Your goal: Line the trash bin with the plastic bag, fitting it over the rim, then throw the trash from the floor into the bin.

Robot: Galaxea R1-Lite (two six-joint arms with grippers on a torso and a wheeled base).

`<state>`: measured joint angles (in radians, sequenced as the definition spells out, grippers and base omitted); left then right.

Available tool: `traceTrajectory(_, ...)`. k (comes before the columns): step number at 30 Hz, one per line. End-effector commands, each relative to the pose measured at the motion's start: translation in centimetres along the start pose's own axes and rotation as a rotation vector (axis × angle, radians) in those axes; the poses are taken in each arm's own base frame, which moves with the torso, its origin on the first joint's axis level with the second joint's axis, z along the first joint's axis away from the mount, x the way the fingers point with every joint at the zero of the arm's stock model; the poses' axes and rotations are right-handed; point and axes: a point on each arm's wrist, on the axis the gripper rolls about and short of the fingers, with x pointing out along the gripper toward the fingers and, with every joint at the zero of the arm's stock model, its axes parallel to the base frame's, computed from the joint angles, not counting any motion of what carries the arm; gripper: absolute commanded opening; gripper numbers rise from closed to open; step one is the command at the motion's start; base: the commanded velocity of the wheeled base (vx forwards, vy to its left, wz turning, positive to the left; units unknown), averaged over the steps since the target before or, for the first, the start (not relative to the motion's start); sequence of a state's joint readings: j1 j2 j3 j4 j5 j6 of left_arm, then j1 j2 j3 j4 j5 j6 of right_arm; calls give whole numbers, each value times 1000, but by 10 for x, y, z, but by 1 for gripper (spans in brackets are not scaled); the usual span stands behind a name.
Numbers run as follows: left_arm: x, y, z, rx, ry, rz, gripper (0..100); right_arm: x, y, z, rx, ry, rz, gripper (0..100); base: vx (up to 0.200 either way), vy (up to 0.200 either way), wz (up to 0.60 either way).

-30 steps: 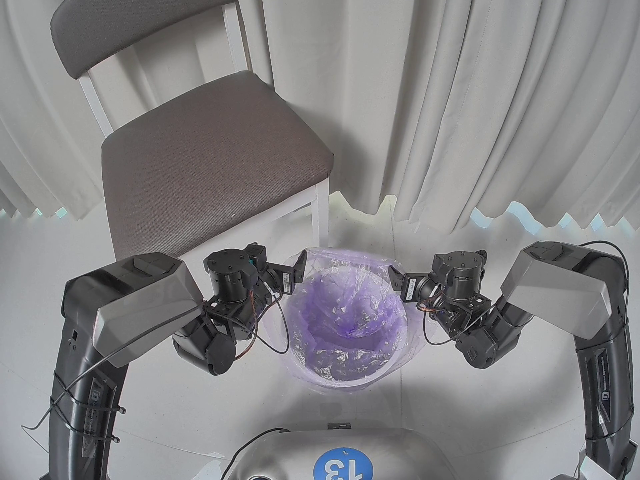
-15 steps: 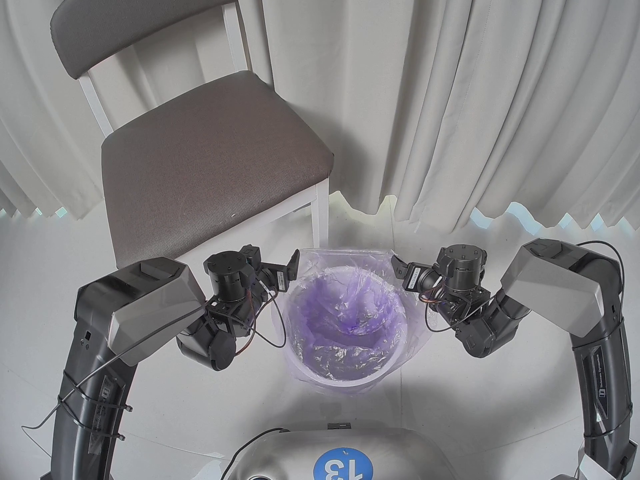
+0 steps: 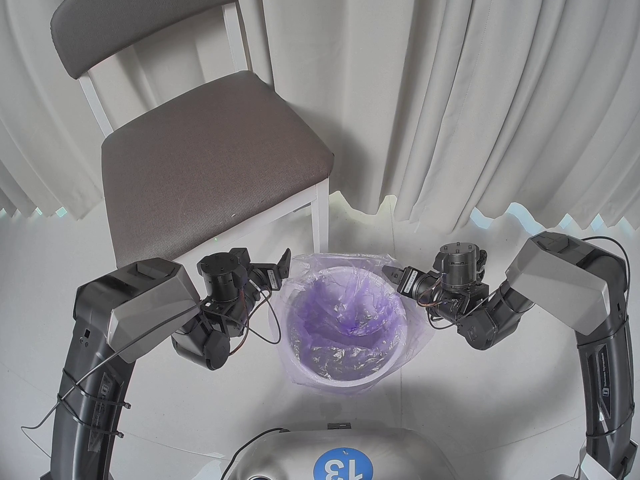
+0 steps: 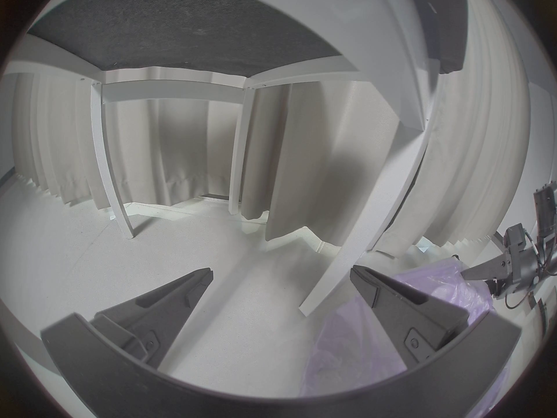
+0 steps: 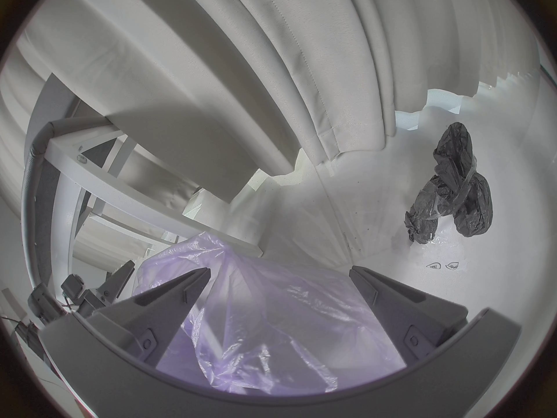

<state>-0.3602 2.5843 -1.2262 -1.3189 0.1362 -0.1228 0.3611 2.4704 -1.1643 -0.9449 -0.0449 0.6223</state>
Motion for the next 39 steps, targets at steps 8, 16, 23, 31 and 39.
traceTrajectory(8, -9, 7, -20, -7, 62, -7, 100, 1, -2, 0, 3, -2, -2, 100, 0, 0, 0)
traceTrajectory(16, -9, 13, -30, -5, 80, 6, 100, 1, -13, 8, 14, -14, -19, 100, 0, 0, 0)
traceTrajectory(23, -9, 14, -42, -2, 95, 5, 100, -1, -18, 9, 7, -2, -31, 100, 0, 0, 0)
traceTrajectory(31, -10, 14, -49, 1, 105, 4, 100, 0, -21, 4, 7, 19, -29, 100, 0, 0, 0)
traceTrajectory(39, -15, 14, -61, 10, 127, 1, 100, 6, -24, -4, 5, 33, -33, 100, 0, 0, 0)
